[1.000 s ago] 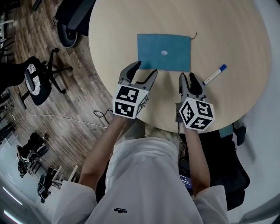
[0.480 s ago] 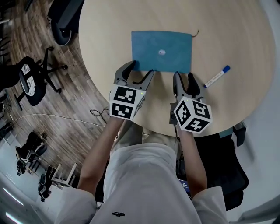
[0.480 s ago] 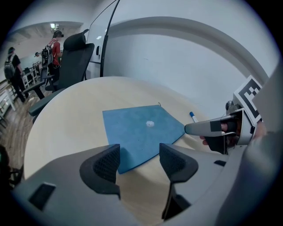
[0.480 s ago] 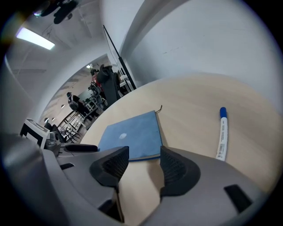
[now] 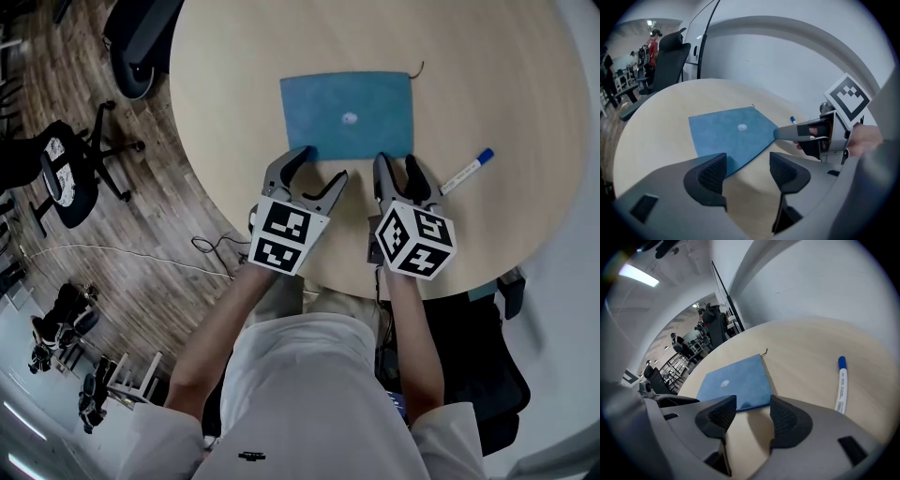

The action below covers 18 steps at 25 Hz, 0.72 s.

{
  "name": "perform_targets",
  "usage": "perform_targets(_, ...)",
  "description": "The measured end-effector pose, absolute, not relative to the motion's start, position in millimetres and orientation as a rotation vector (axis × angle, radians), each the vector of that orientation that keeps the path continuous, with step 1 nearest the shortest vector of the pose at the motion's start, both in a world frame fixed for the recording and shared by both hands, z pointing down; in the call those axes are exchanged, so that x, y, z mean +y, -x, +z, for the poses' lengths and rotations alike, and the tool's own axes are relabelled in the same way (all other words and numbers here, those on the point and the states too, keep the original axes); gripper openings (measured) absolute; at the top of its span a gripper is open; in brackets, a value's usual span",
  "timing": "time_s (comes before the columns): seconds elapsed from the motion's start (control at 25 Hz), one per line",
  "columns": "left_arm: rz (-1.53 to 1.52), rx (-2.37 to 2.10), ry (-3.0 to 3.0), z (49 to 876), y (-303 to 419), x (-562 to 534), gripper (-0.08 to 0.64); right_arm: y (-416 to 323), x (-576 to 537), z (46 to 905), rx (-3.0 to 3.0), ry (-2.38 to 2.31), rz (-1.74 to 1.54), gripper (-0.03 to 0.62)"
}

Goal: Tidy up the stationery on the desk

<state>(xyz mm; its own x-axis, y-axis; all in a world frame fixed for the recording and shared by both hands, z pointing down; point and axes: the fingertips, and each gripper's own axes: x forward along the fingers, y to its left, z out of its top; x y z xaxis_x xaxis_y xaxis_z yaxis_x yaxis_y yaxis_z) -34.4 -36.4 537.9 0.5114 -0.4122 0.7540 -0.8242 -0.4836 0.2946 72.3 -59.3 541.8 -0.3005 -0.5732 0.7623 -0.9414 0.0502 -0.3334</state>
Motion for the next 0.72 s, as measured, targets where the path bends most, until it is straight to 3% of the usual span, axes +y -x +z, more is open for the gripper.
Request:
perform_targets(0.52, 0.761, -0.850, -2.107, 535, -2, -16, 0.276, -83, -101, 545, -1.968, -1.486, 1.039, 0.221)
perform_targets(0.72, 0.783, -0.922, -2.133, 520, 17, -33, 0.275, -82, -94, 536, -1.981, -1.493, 1.047, 0.220)
